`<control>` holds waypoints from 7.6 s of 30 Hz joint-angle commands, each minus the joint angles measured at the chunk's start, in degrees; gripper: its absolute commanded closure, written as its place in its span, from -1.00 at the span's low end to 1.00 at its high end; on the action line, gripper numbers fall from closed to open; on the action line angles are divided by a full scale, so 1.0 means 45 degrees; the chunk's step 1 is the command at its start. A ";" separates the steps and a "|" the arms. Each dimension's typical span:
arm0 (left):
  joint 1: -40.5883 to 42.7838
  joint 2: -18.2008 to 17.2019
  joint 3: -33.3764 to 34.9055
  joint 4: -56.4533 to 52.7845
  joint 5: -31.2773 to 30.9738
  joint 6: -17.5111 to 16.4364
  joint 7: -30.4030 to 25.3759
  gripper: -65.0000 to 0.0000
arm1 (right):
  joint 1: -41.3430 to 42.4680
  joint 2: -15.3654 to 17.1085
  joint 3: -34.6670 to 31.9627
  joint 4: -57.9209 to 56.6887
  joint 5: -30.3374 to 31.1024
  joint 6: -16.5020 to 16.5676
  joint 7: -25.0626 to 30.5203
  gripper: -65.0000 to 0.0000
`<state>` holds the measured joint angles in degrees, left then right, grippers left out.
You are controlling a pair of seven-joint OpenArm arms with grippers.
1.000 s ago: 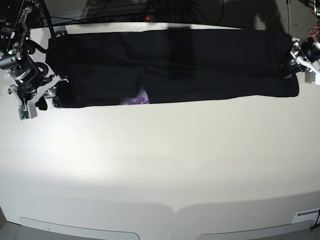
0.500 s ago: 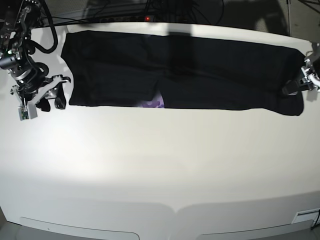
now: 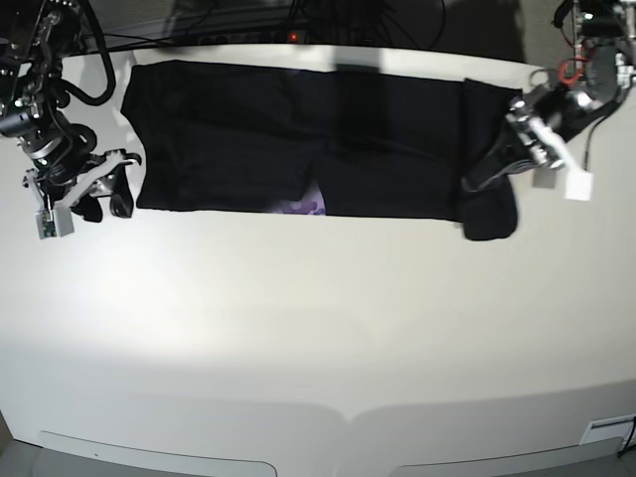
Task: Fold the T-shirt properly
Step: 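Grasp the folded strip's end with the left gripper, then fold the strip end with the left gripper toward the right gripper, then grasp the other strip end with the right gripper, then lift the strip end with the right gripper and fold it over toward the left gripper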
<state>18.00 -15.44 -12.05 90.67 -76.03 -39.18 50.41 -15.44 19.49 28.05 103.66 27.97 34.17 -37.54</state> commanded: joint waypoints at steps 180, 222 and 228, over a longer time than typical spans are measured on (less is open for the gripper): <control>-0.1676 -0.1370 0.5523 -0.0826 0.9991 0.2623 -0.4464 -0.04 | 0.1073 0.1054 -0.0262 -0.6494 0.9102 0.1295 -0.9436 -0.16; -0.1443 0.0243 0.5892 -0.0928 1.1128 0.2142 -0.4464 -0.04 | 0.1107 0.2191 0.0083 -0.6387 1.2400 0.1295 -0.7990 1.00; -0.1438 0.0398 0.5892 -0.1661 1.1230 0.2142 -0.4755 -0.04 | 0.1107 0.0869 0.0083 -0.4546 1.2674 0.1295 -0.8864 1.00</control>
<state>11.25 -13.47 14.28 83.48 -26.89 -30.41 25.71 -11.00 22.28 28.05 82.32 82.41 39.86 -78.06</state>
